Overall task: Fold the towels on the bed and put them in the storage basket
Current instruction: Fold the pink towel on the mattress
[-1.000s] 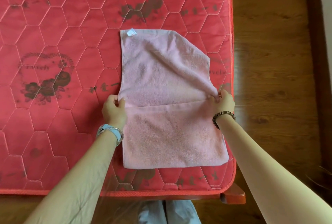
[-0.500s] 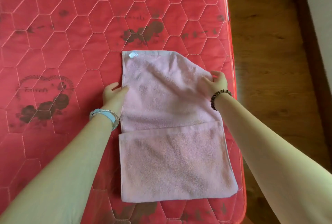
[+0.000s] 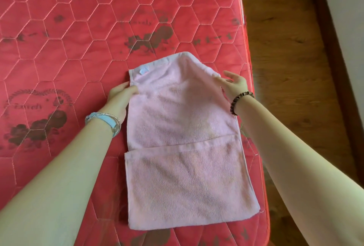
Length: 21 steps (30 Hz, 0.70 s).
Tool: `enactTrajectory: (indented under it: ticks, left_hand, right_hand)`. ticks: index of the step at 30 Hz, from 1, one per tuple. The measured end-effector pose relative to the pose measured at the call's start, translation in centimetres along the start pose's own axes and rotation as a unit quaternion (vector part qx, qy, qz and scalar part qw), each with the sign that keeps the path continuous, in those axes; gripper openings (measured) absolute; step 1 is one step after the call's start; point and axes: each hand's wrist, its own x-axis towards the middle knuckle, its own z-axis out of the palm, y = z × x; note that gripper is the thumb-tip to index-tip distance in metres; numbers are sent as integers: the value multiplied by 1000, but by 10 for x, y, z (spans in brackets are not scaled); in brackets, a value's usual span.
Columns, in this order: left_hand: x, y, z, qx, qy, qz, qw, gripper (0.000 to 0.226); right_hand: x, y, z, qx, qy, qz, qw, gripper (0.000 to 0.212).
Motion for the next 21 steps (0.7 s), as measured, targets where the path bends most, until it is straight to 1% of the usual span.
enactTrajectory:
  ticks: [2,3,4,6,9,11,12,14,17,18,19,20,21]
  left_hand:
    - [-4,4,4,-28,-50,-39,998,9]
    - [-5,3,6,-25,-54,-41,997,4]
    - [-5,0,7,-1,-36,-25,999,7]
    - [-5,-6,5,36,3,39,999,9]
    - [-10,-11,-6,65,15,139,988,18]
    - [-19,-12,-15,71,28,172,982,20]
    - [-26,-13,-19,66,31,180,981,20]
    - [-40,-19,-25,57,31,186,980,17]
    - [-62,-35,-38,43,16,150,988,6]
    - [-68,-41,-42,51,15,136,989,10]
    - [-76,-48,-47,74,19,126,989,22]
    - [-86,-54,-51,96,25,118,988,31]
    - [-96,-63,-56,107,35,111,987,34]
  right_hand:
    - [-2,0,-2,-49,-32,22,998,53]
    - [-4,0,-3,-61,-46,28,997,45]
    - [-6,0,-5,-63,-59,27,996,40]
    - [-9,0,-8,-54,-62,12,997,38]
    - [-17,-4,-15,-67,-9,-47,997,32]
    - [-23,-6,-23,-60,25,-97,993,33]
    - [-26,-6,-29,-44,33,-108,993,34]
    - [-38,-5,-39,-5,42,-100,994,38]
    - [-63,1,-48,31,27,-83,996,42]
    - [-71,6,-51,15,25,-90,996,42]
    - [-81,11,-54,-13,22,-100,995,40]
    - [-91,18,-58,-51,20,-110,992,35]
    - [-102,25,-61,-87,19,-113,990,29]
